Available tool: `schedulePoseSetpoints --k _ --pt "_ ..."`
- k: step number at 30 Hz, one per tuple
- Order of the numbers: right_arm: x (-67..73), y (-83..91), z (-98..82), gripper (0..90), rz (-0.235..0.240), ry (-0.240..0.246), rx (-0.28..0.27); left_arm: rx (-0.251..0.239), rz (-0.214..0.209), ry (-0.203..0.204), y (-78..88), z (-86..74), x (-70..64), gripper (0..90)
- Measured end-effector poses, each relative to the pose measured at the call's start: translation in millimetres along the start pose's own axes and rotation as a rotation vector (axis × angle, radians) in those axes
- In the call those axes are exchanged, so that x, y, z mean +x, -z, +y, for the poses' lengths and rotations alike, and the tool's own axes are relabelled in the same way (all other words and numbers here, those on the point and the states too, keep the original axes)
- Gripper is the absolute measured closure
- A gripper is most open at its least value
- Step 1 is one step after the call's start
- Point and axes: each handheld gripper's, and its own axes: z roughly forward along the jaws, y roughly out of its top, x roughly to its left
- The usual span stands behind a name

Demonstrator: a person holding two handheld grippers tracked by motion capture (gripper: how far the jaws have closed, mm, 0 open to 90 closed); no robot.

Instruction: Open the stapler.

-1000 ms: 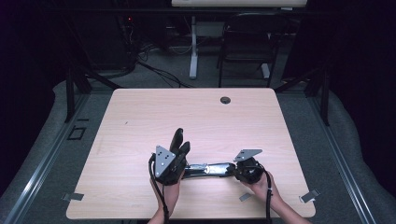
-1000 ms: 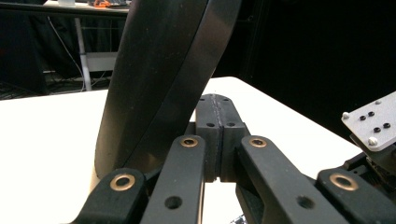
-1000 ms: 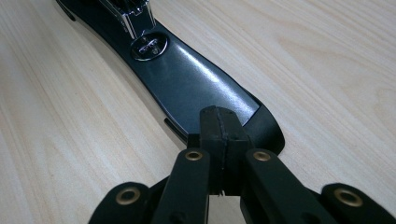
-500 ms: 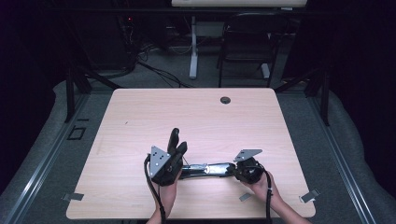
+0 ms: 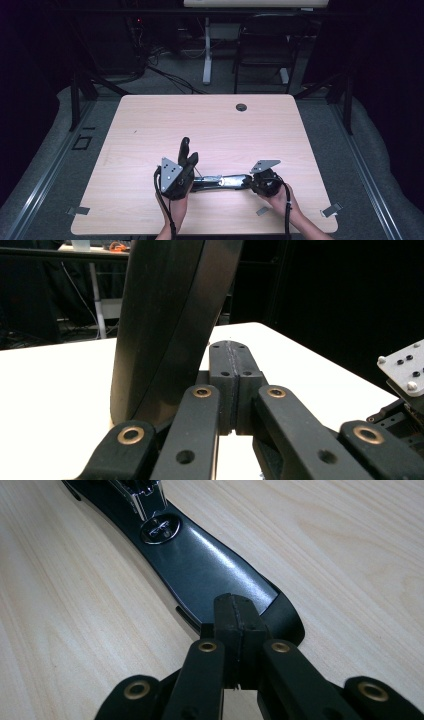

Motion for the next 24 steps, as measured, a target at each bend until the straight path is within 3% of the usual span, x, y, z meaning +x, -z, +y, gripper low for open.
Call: schedulePoseSetpoints --k 9,24 --pt "0.5 0.0 0.4 90.0 -0.004 0.004 0.002 -0.007 -0.007 0.030 1.1 0.0 2.5 90.0" --pt "0.5 0.1 0.6 90.0 -0.001 0.003 0.006 -0.009 0.007 0.023 5.5 -0.8 6.4 90.0"
